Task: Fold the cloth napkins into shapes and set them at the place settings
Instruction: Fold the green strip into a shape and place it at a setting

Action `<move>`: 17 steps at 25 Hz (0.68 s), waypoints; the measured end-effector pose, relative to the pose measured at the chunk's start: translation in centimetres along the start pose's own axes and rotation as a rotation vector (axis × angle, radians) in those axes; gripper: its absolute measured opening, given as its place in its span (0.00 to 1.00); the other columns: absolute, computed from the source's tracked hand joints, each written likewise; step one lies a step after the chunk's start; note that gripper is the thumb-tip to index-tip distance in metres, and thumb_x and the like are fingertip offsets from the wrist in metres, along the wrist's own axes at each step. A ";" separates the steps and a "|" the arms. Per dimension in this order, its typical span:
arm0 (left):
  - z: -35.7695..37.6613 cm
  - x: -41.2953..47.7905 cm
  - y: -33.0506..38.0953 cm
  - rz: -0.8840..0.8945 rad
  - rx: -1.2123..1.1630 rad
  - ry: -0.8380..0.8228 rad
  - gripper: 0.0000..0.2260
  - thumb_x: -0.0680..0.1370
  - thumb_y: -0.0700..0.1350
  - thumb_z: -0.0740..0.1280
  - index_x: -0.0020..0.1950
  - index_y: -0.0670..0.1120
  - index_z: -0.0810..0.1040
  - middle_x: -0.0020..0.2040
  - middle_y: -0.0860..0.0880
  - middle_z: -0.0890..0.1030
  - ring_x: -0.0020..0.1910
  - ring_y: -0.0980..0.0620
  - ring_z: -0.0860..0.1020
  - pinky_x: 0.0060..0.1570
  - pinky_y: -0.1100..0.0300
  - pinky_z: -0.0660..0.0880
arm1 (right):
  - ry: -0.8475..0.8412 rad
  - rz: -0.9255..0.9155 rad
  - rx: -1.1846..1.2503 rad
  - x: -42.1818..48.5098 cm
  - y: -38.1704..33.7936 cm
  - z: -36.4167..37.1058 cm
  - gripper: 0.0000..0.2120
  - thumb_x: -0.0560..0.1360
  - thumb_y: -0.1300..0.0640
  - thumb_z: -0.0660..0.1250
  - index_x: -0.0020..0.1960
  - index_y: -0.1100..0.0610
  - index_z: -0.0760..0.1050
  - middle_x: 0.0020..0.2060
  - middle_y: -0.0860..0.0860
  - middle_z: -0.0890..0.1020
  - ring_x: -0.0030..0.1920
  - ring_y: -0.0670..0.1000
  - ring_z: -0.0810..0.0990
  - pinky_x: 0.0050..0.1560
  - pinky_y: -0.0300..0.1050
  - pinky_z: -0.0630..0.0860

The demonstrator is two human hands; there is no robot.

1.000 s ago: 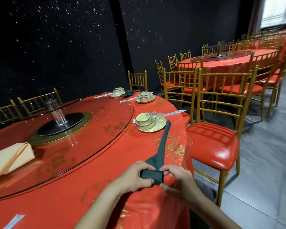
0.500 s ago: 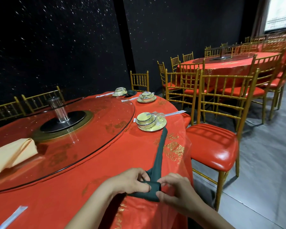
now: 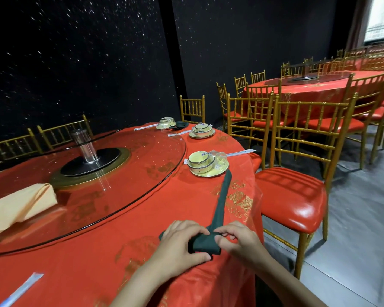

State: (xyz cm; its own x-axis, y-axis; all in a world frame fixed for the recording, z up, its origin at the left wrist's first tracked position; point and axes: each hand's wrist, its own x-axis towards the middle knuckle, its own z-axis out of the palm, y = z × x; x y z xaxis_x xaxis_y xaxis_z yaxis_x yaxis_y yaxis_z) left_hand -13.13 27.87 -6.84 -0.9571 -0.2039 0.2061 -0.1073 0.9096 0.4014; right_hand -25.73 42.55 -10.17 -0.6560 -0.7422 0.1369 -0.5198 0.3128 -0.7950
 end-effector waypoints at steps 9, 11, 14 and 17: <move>-0.2 5.1 -0.7 -0.074 -0.024 -0.085 0.18 0.62 0.62 0.60 0.52 0.66 0.76 0.55 0.62 0.72 0.58 0.62 0.66 0.72 0.53 0.48 | 0.136 -0.164 -0.079 0.5 1.2 -0.6 0.18 0.62 0.37 0.62 0.51 0.39 0.74 0.47 0.37 0.74 0.49 0.37 0.72 0.54 0.46 0.69; 0.0 5.1 -0.4 -0.052 0.006 0.040 0.16 0.67 0.60 0.62 0.53 0.63 0.77 0.54 0.65 0.70 0.57 0.68 0.63 0.72 0.56 0.42 | 0.174 -0.112 -0.043 1.6 1.6 -0.8 0.15 0.61 0.36 0.61 0.46 0.36 0.74 0.44 0.37 0.75 0.47 0.37 0.73 0.54 0.47 0.71; 1.0 4.4 -0.7 0.024 -0.018 0.234 0.13 0.68 0.61 0.62 0.50 0.62 0.75 0.54 0.68 0.69 0.60 0.70 0.63 0.71 0.61 0.39 | 0.183 -0.083 0.010 3.0 2.4 -1.1 0.07 0.61 0.35 0.60 0.38 0.29 0.72 0.43 0.40 0.77 0.46 0.39 0.75 0.53 0.47 0.73; 2.1 4.7 -1.4 0.042 0.008 0.205 0.17 0.67 0.62 0.63 0.55 0.62 0.76 0.56 0.70 0.66 0.62 0.69 0.61 0.69 0.65 0.34 | 0.161 -0.049 0.016 3.9 2.7 -1.4 0.09 0.61 0.33 0.58 0.39 0.29 0.73 0.42 0.42 0.78 0.45 0.41 0.76 0.53 0.48 0.73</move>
State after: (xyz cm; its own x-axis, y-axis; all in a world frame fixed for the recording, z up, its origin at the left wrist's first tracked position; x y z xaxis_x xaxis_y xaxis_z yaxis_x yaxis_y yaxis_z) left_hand -18.03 26.39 -8.26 -0.8861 -0.2340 0.4001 -0.0712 0.9216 0.3815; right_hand -30.49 41.33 -10.90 -0.7102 -0.6511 0.2676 -0.5450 0.2680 -0.7944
